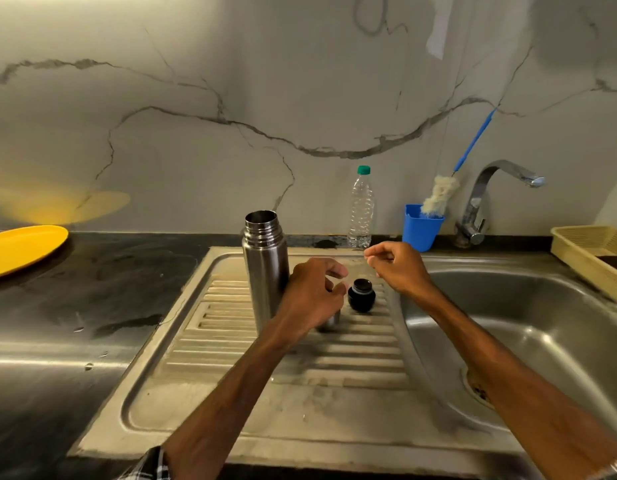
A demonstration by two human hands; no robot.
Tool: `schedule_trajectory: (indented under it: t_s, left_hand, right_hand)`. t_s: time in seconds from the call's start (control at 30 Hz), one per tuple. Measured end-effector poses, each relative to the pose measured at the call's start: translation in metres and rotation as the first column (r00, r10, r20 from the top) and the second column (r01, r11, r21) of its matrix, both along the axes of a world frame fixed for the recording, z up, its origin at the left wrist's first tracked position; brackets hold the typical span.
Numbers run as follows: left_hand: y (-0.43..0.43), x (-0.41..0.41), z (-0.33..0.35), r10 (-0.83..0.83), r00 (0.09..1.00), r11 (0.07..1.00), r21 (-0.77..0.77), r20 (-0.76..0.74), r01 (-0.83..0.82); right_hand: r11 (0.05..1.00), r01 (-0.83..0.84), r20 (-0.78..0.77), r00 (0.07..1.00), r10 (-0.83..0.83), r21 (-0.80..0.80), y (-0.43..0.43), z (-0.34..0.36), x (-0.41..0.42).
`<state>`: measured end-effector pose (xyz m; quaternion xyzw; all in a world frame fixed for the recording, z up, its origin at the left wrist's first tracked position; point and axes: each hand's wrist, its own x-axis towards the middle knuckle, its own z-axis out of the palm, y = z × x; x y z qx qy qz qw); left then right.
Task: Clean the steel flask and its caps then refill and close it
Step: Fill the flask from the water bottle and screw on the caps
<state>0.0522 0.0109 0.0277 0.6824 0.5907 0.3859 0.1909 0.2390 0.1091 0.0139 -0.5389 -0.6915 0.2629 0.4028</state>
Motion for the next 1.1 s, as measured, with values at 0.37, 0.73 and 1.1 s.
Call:
schedule_trajectory:
  t_s: [0.37, 0.73, 1.1]
  left_hand:
    - [-0.09, -0.046, 0.013, 0.145, 0.978, 0.979, 0.165, -0.148, -0.12]
    - [-0.062, -0.081, 0.016, 0.326, 0.941, 0.929, 0.155, 0.09, -0.337]
    - [-0.027, -0.079, 0.032, 0.196, 0.967, 0.963, 0.151, 0.165, -0.221]
  right_hand:
    - [0.993, -0.029, 0.31, 0.949, 0.063, -0.113, -0.043, -0.027, -0.019]
    - [0.995, -0.017, 0.054, 0.998, 0.012, 0.094, -0.06, 0.014, -0.027]
    - [0.958, -0.262, -0.004, 0.964, 0.264, 0.119, -0.075, 0.136, -0.069]
